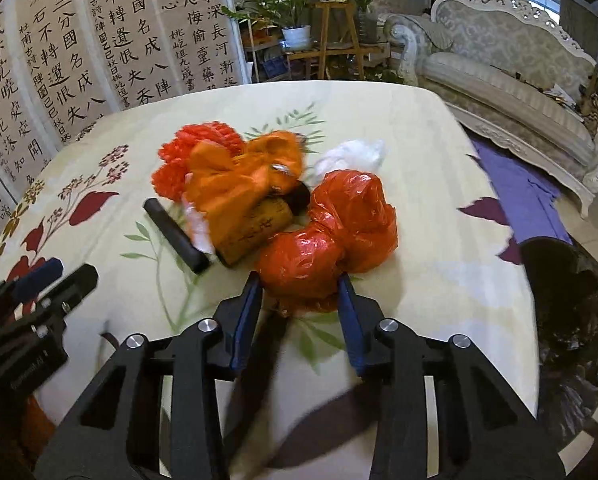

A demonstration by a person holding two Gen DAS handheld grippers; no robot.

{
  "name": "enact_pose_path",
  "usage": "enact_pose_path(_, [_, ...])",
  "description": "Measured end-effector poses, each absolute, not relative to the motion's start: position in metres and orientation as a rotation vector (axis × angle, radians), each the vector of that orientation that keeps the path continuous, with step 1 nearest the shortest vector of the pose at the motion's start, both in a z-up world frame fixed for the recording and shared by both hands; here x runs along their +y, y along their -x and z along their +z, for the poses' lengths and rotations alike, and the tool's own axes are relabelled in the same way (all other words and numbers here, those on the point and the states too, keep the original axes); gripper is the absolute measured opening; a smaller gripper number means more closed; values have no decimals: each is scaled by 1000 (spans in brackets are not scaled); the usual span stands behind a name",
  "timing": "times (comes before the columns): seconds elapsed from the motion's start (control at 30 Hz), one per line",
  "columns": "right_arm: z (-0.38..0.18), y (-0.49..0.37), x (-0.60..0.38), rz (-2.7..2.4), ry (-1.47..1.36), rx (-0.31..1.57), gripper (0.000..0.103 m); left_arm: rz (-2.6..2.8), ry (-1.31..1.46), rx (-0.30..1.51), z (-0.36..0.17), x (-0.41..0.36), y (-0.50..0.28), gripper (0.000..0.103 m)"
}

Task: Collect trash
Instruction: 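Move both open tools back over the table items, then grasp the red plastic bag with the right tool while the left tool grasps the black rod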

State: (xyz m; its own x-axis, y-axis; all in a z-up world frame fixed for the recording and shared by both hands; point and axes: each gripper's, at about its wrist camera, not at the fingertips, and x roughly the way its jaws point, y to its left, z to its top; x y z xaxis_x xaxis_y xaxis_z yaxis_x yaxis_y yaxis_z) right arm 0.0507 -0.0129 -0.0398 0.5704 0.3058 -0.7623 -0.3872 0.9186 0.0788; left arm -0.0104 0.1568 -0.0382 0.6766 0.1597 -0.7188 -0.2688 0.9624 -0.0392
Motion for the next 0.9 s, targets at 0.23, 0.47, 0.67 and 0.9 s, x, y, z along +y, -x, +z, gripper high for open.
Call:
enact_pose_path(0.23, [-42, -51, -43, 351, 116, 884, 36, 228, 142, 790, -37, 151, 7, 60])
enact_pose_path(0.47, [-37, -48, -58, 334, 72, 864, 62, 214, 130, 788, -36, 144, 4, 62])
enact_pose_path(0.67, [-31, -55, -59, 340, 22, 850, 64, 213, 122, 790, -37, 141, 1, 63])
enact_pose_path(0.9, [-32, -71, -56, 311, -49, 842, 64, 208, 117, 791, -37, 138, -2, 63])
